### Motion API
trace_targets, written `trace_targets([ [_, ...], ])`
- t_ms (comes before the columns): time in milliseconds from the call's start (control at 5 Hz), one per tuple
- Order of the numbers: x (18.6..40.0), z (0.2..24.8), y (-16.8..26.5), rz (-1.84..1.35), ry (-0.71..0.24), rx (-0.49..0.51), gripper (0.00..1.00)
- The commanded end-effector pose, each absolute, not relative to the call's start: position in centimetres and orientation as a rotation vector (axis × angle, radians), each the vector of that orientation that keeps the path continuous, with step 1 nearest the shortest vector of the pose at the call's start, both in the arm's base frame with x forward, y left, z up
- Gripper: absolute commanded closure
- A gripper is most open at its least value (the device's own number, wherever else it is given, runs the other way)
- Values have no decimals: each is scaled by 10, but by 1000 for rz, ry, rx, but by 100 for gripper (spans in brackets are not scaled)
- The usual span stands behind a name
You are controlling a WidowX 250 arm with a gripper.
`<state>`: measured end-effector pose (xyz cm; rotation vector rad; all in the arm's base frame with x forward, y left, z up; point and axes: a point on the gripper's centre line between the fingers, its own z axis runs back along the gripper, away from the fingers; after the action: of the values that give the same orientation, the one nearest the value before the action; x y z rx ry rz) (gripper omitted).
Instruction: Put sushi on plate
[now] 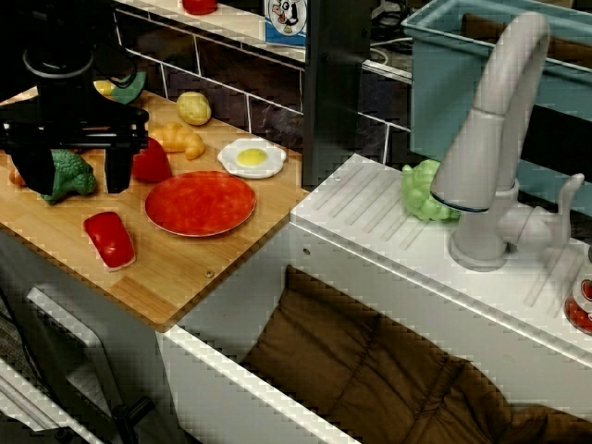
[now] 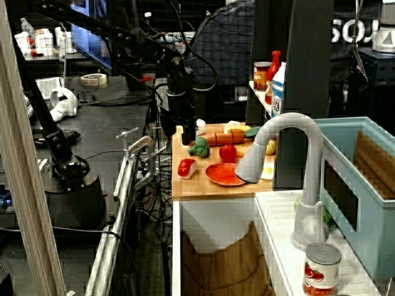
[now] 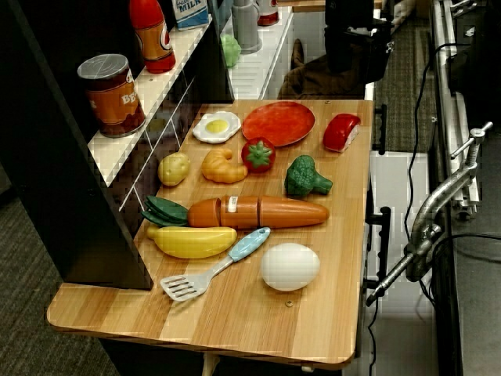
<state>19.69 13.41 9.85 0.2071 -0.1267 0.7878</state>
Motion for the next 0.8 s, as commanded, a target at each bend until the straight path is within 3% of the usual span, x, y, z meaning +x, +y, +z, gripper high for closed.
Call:
trace_targets([
  [0, 212, 98, 144, 799, -165, 238, 0],
  [400, 216, 90, 148, 818, -173, 237, 0],
  [600, 212, 73, 147, 832, -184, 261, 0],
])
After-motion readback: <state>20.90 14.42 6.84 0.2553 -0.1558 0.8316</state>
